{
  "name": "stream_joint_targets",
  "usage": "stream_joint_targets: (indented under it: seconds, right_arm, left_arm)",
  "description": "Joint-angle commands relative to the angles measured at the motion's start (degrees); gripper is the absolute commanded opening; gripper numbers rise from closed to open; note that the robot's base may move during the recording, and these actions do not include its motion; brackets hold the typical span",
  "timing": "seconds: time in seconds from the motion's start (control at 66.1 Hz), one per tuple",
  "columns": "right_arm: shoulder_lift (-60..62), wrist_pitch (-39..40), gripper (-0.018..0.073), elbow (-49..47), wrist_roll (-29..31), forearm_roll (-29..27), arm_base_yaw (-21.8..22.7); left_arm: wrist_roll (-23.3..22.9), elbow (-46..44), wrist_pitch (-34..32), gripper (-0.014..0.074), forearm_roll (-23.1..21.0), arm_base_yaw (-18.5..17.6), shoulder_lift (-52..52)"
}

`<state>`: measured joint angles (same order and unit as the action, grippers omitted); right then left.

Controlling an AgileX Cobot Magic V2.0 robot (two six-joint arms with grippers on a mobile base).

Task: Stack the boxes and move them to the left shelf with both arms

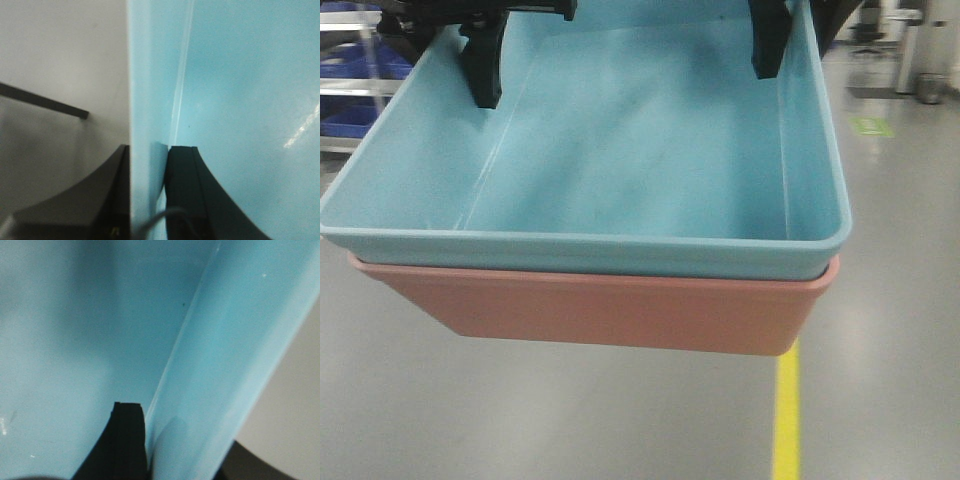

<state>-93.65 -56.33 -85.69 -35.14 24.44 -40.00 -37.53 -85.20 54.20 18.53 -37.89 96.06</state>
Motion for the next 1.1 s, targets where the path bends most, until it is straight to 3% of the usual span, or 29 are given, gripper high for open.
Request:
stream_joint_targets:
  seconds: [0.0, 1.089]
  right_arm:
    - [2.25, 12.7, 0.0056, -2.82, 1.13, -5.57, -1.95]
    - [2.25, 12.65, 0.0056, -2.82, 1.13, -5.57, -1.95]
  left_arm:
    - [-1.05, -3.4, -13.46, -0.0004, -4.63, -2.73, -2.96]
    - [-1.05, -3.4, -13.46, -0.0004, -4.63, -2.73, -2.96]
